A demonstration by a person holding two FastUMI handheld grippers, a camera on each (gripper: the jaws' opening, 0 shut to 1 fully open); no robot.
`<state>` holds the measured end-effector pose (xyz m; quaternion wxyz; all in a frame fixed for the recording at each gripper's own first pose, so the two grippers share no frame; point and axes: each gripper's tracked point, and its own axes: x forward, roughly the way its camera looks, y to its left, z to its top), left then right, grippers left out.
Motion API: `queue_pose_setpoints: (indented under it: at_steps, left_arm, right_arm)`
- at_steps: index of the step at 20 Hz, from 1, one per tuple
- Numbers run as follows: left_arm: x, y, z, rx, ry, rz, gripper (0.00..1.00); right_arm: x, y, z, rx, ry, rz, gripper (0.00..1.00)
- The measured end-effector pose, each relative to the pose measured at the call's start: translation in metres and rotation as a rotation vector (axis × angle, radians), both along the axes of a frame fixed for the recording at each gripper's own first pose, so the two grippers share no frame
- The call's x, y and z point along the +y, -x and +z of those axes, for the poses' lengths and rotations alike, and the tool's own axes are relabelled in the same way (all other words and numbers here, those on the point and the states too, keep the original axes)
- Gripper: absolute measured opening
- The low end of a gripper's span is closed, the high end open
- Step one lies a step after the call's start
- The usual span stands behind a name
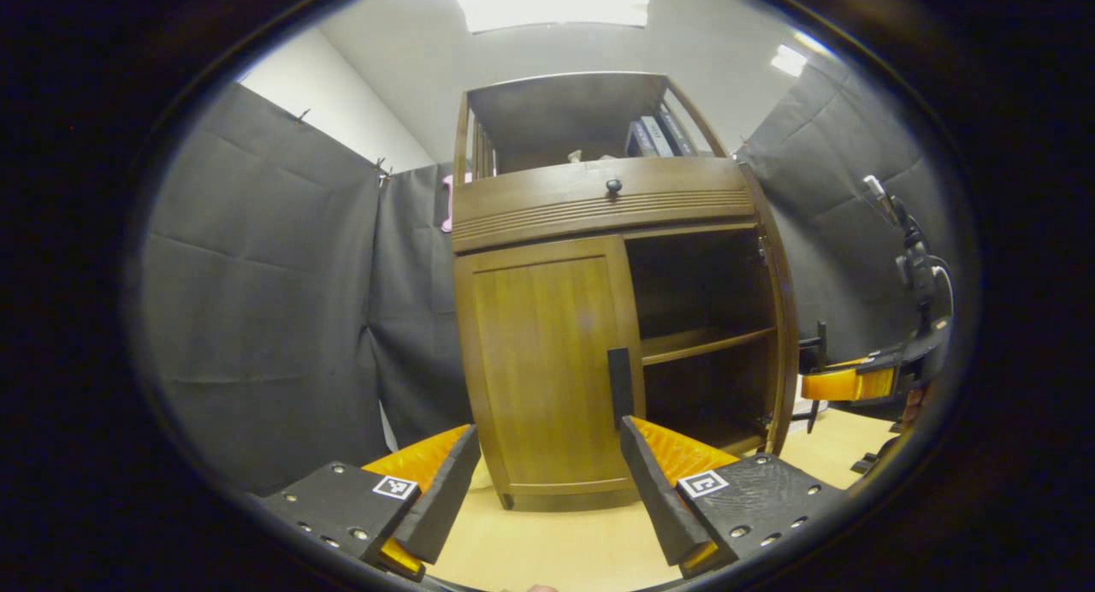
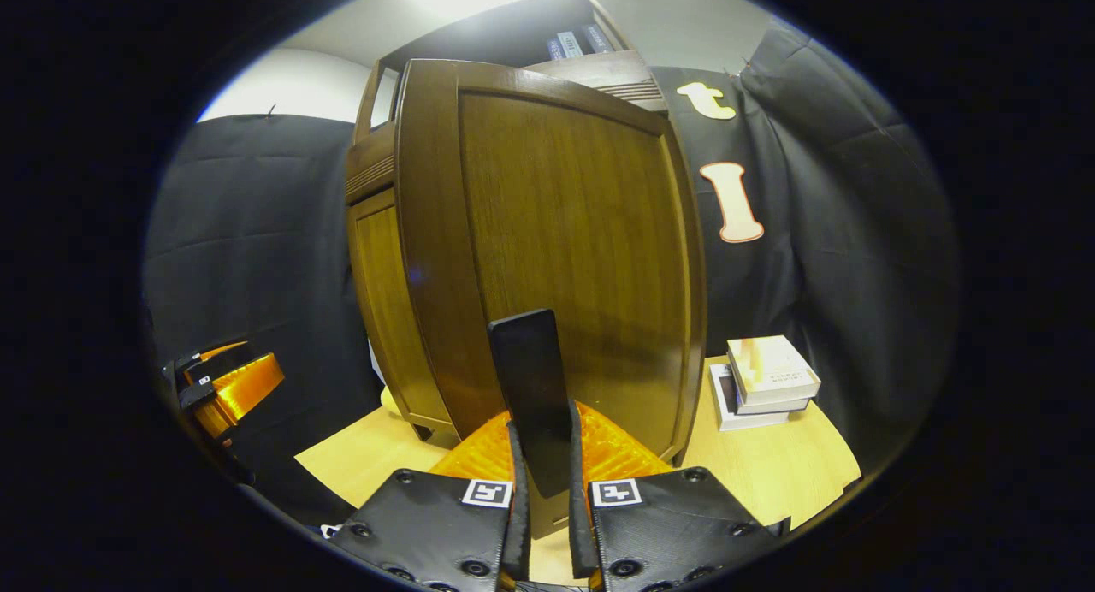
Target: Open the right door of the double-door shoe cabinet with the right hand, and open the left door with the left hand.
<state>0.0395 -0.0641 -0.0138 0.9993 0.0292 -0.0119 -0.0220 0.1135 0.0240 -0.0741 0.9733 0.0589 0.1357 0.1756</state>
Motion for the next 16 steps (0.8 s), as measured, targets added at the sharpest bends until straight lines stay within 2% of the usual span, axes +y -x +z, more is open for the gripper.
queue_pose_setpoints:
  at_steps: [2,3,4,5,6,16]
  left_arm:
    - [-0.009,-0.001,0.003,0.0,0.002,-0.018,0.95]
    - [-0.015,-0.003,0.006,-0.003,0.004,-0.026,0.95]
    - [-0.02,-0.001,0.007,-0.007,0.003,-0.035,0.95]
    - [-0.024,0.0,0.007,-0.009,0.0,-0.041,0.95]
    - [-0.028,0.001,0.008,-0.011,-0.002,-0.047,0.95]
    - [-0.041,0.009,0.01,-0.015,-0.021,-0.068,0.95]
  right_arm:
    - [-0.011,0.004,0.001,0.004,-0.001,-0.009,0.16]
    - [-0.014,0.007,-0.001,0.007,-0.001,-0.013,0.24]
    - [-0.018,0.008,0.0,0.006,-0.002,-0.018,0.16]
    - [-0.022,0.01,-0.001,0.007,0.0,-0.023,0.24]
    - [-0.027,0.01,-0.001,0.007,-0.001,-0.029,0.2]
    - [-0.061,0.014,0.001,0.009,-0.004,-0.038,0.2]
